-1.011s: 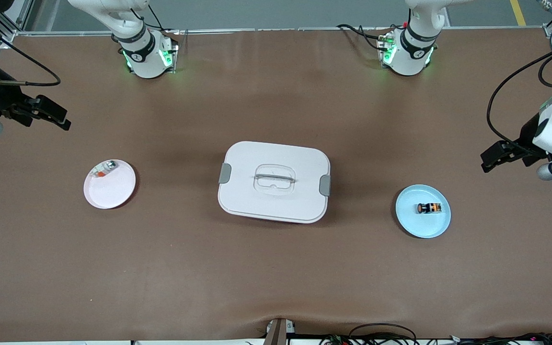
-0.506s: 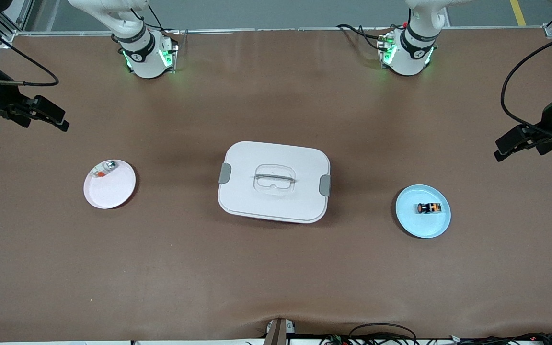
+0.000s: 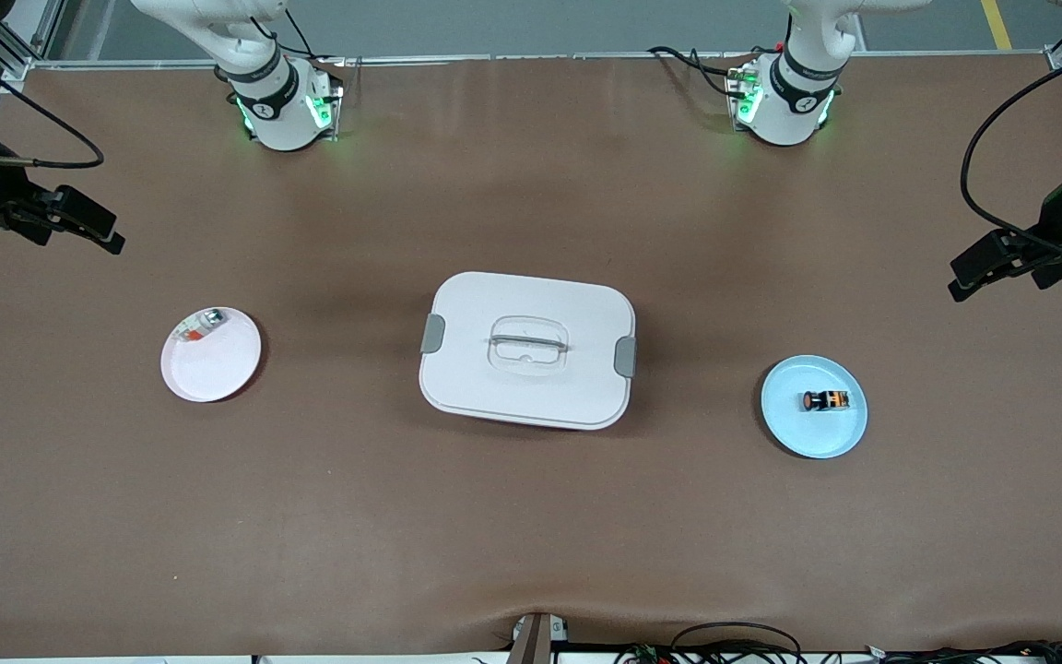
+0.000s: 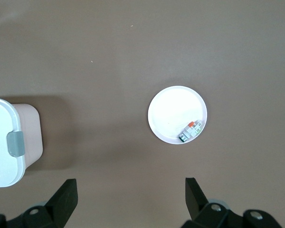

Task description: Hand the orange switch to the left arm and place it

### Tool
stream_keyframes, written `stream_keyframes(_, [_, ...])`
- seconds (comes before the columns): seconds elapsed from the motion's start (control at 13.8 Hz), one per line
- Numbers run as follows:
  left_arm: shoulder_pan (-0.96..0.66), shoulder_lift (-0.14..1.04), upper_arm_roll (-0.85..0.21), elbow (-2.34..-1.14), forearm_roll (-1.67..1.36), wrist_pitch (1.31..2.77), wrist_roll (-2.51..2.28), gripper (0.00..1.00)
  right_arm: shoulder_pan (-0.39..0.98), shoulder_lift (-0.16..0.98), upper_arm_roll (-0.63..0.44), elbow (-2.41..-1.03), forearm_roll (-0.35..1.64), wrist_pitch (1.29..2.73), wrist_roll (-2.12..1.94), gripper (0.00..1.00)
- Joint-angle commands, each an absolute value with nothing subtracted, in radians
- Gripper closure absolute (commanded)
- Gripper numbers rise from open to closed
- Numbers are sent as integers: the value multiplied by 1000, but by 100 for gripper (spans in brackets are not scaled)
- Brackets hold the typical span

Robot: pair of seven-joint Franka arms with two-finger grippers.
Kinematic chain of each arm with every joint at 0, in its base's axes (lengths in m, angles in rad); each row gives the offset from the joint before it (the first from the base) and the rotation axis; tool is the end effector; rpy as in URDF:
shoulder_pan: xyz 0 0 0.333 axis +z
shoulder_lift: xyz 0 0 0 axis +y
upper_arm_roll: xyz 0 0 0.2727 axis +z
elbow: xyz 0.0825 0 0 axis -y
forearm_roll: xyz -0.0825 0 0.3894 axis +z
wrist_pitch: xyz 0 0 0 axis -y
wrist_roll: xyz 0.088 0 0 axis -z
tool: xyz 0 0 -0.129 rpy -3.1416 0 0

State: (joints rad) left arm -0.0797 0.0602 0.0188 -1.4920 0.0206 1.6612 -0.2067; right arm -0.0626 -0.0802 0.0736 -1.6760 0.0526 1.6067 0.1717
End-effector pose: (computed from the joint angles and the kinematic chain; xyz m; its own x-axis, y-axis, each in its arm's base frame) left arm 0.5871 -0.0336 0.5713 0.9834 0.1436 0.1109 0.1444 -0.9895 0.0011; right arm 0.5411 0.0138 0.5562 0.9868 -0.1619 0.0025 -0.1616 -0.9857 -0.0478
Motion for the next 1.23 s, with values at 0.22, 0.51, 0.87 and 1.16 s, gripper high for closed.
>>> stream_keyframes(0.22, [-89, 17, 44, -1488, 3, 1595, -146, 0, -78, -104, 83, -1704, 48, 1608, 103, 0])
stream_keyframes(0.51, [-94, 23, 40, -1496, 6, 1591, -144, 0, -81, -107, 83, -1707, 48, 1601, 107, 0])
stream_keyframes(0.87, [-100, 47, 38, -1509, 6, 1575, -86, 0, -80, -107, 83, -1707, 11, 1609, 117, 0])
stream_keyframes(1.16, [-101, 49, 40, -1505, 5, 1572, -103, 0, -80, -107, 83, -1707, 2, 1612, 117, 0])
